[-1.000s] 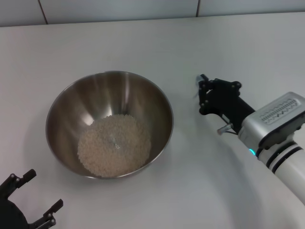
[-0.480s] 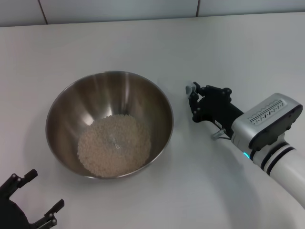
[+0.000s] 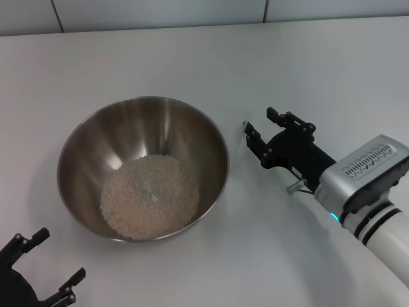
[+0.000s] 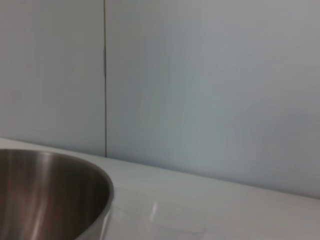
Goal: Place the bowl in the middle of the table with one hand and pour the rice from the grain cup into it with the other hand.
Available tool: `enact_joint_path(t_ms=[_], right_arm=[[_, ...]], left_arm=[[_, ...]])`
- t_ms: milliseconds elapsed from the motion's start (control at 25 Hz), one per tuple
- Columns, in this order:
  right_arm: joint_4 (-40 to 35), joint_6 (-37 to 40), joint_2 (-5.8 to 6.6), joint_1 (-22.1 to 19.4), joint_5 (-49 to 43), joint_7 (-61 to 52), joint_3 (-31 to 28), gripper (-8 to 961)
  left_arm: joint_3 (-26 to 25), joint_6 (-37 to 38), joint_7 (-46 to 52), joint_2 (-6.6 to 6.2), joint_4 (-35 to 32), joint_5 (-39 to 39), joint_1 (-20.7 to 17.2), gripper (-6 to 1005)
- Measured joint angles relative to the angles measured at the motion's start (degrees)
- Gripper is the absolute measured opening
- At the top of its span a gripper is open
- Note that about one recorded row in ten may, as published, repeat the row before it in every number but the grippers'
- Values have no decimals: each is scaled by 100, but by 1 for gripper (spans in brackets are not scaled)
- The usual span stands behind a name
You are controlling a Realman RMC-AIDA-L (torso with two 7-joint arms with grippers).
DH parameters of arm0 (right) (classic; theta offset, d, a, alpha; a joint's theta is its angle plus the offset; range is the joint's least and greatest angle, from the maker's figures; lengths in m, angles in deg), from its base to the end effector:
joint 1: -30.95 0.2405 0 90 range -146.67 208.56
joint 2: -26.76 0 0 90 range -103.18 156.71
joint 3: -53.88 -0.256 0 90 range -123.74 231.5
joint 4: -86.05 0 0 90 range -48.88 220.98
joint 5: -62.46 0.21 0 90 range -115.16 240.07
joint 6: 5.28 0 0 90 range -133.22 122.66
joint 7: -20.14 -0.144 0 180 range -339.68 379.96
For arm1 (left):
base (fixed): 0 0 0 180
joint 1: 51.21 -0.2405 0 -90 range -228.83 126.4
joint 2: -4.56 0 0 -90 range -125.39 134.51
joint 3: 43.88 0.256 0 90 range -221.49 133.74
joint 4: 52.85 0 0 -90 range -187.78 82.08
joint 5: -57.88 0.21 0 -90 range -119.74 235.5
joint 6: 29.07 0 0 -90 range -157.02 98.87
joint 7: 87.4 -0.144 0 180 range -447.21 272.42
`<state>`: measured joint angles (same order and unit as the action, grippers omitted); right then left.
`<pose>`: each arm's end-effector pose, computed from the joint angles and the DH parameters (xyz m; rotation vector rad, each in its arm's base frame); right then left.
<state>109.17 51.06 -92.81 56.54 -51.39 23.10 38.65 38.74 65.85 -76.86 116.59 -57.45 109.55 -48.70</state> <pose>0.2761 0.2956 -0.1158 -2.0352 0.5195 0.6137 -0.3710 0.1345 -0.0178 -2.2911 -0.2111 -0.6898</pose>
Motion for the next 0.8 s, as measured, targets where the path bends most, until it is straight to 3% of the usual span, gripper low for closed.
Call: enact_joint_path(t_ms=[240,560,800], right_arm=[[6,129,4,-128,-75,12,39,528],[-127,1330,20,-712,-538,145,56,556],[-421,2062,40,-900,-989,168,299,577]], left_arm=[[0,21,0,-13,4,0,-20,842],[-1,33,-6,-24,4,0,-43,842],[0,37,-8,-26,-2,0,-45,842]])
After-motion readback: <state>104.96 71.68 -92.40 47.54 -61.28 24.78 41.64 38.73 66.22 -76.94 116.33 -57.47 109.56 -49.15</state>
